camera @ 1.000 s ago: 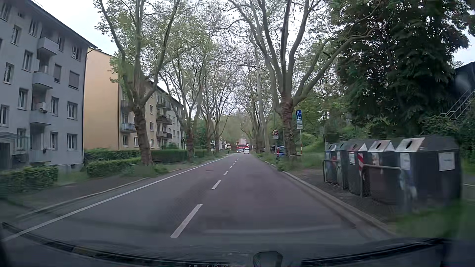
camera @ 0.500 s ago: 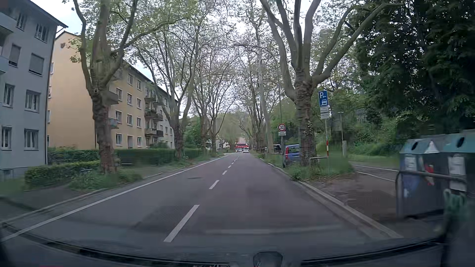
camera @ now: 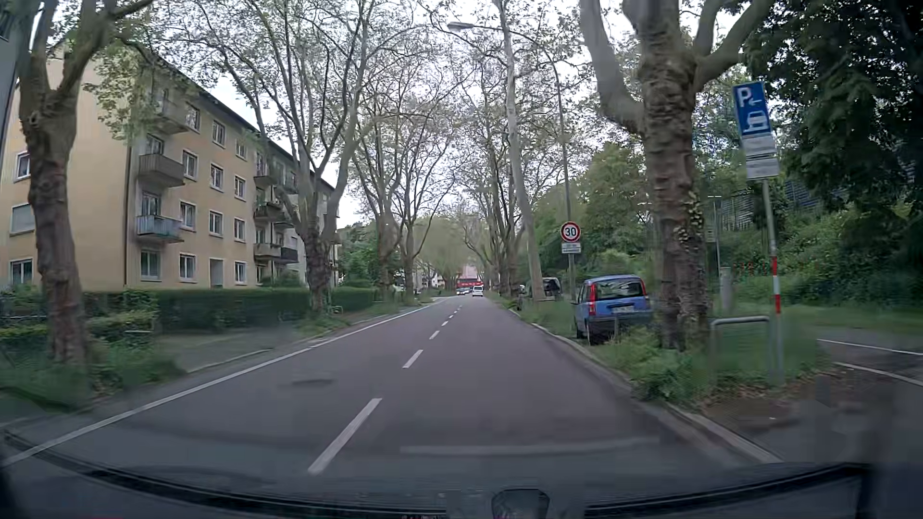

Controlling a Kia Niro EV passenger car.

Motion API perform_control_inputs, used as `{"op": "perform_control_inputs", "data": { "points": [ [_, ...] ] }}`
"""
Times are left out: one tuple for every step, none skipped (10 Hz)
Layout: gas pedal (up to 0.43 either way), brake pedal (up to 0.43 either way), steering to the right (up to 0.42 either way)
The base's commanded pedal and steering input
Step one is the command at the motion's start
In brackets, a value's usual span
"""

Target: Follow the waypoints while adhering to traffic rules and regulations

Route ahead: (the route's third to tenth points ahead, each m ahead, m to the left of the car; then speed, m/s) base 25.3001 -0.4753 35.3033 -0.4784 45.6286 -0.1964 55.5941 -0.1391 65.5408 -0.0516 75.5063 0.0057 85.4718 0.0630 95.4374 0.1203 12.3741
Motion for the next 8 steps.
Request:
{"op": "perform_control_inputs", "data": {
  "points": [
    [0.138,0.0,-0.001],
    [0.138,0.0,-0.001],
    [0.138,0.0,-0.001],
    [0.138,0.0,-0.002],
    [0.138,0.0,-0.002],
    [0.138,0.0,-0.001],
    [0.138,0.0,-0.002],
    [0.138,0.0,-0.002]
  ]
}}
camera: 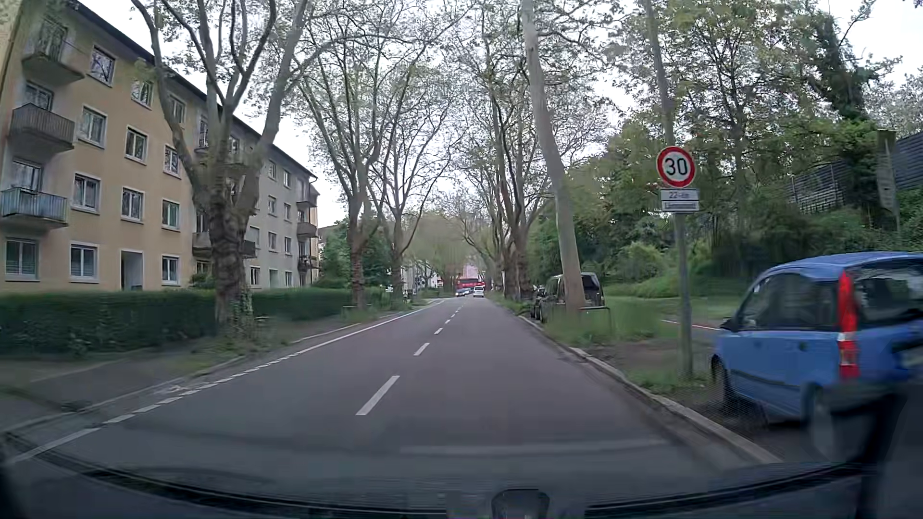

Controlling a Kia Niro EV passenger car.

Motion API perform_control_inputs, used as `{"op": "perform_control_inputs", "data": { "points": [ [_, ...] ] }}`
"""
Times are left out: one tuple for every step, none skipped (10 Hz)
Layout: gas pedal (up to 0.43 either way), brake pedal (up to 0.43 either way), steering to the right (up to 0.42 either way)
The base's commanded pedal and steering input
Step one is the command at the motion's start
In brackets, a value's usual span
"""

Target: Follow the waypoints while adhering to traffic rules and regulations

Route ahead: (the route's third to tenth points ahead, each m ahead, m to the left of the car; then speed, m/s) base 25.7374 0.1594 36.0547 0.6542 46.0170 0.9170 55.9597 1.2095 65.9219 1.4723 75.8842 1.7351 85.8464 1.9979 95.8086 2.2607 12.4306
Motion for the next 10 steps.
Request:
{"op": "perform_control_inputs", "data": {
  "points": [
    [0.138,0.0,-0.002],
    [0.138,0.0,-0.001],
    [0.138,0.0,-0.002],
    [0.138,0.0,-0.002],
    [0.138,0.0,-0.001],
    [0.138,0.0,-0.002],
    [0.138,0.0,-0.001],
    [0.138,0.0,-0.002],
    [0.138,0.0,-0.001],
    [0.138,0.0,-0.001]
  ]
}}
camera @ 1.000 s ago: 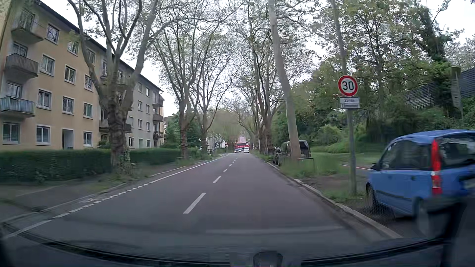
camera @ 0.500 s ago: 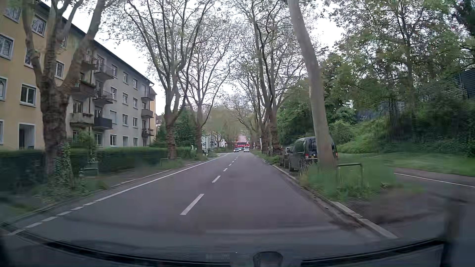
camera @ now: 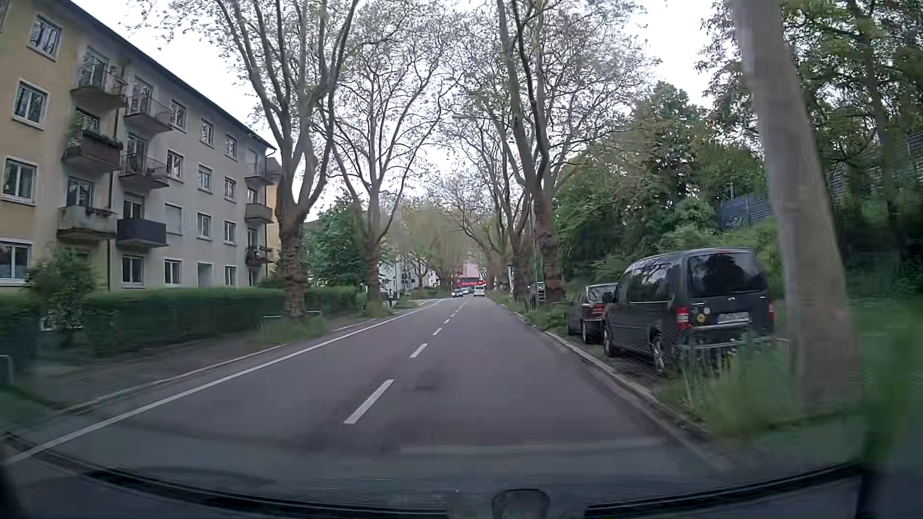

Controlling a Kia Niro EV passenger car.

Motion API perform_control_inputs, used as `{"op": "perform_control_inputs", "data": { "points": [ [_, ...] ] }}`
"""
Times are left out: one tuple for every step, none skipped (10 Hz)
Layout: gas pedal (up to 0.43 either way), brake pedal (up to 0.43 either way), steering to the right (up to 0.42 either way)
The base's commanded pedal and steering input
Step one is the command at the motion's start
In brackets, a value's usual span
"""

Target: Follow the waypoints while adhering to traffic rules and regulations

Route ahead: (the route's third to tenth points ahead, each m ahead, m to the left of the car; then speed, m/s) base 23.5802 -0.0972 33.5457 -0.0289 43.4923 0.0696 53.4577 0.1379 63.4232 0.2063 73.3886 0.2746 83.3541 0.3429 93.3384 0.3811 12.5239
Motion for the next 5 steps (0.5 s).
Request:
{"op": "perform_control_inputs", "data": {
  "points": [
    [0.138,0.0,-0.001],
    [0.138,0.0,-0.001],
    [0.138,0.0,-0.001],
    [0.138,0.0,-0.001],
    [0.138,0.0,-0.001]
  ]
}}
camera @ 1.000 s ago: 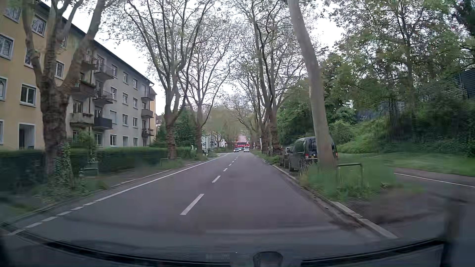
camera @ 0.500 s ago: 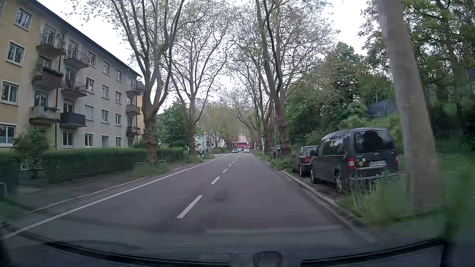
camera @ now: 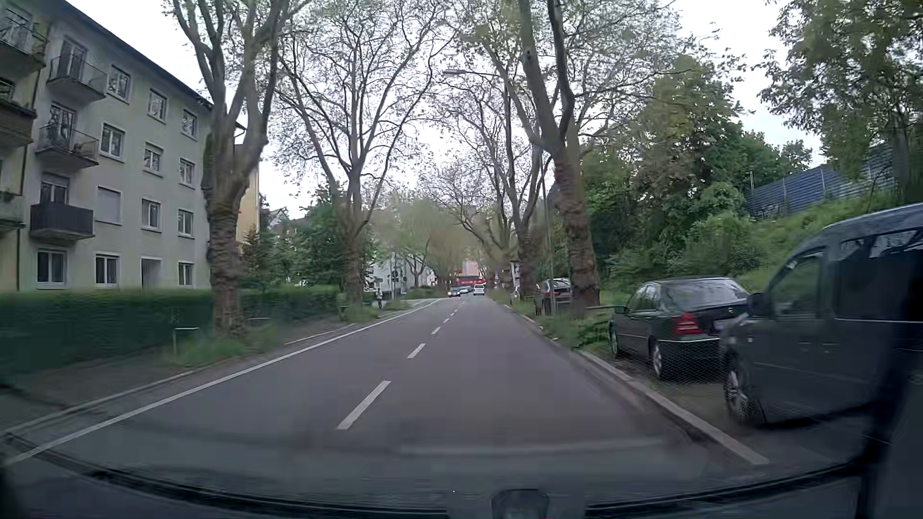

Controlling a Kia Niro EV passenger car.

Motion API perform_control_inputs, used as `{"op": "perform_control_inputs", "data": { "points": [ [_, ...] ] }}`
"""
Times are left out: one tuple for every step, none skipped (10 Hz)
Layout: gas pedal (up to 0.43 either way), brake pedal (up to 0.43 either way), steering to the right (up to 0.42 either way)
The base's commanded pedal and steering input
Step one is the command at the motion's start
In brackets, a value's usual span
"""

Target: Follow the waypoints while adhering to traffic rules and regulations

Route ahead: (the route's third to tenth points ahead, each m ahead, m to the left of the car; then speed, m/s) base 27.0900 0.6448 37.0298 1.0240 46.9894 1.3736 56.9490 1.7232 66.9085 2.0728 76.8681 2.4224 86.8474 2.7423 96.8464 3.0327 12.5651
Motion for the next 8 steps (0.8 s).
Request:
{"op": "perform_control_inputs", "data": {
  "points": [
    [0.138,0.0,-0.002],
    [0.138,0.0,-0.001],
    [0.138,0.0,-0.001],
    [0.138,0.0,-0.001],
    [0.138,0.0,-0.001],
    [0.138,0.0,-0.002],
    [0.138,0.0,-0.003],
    [0.138,0.0,-0.003]
  ]
}}
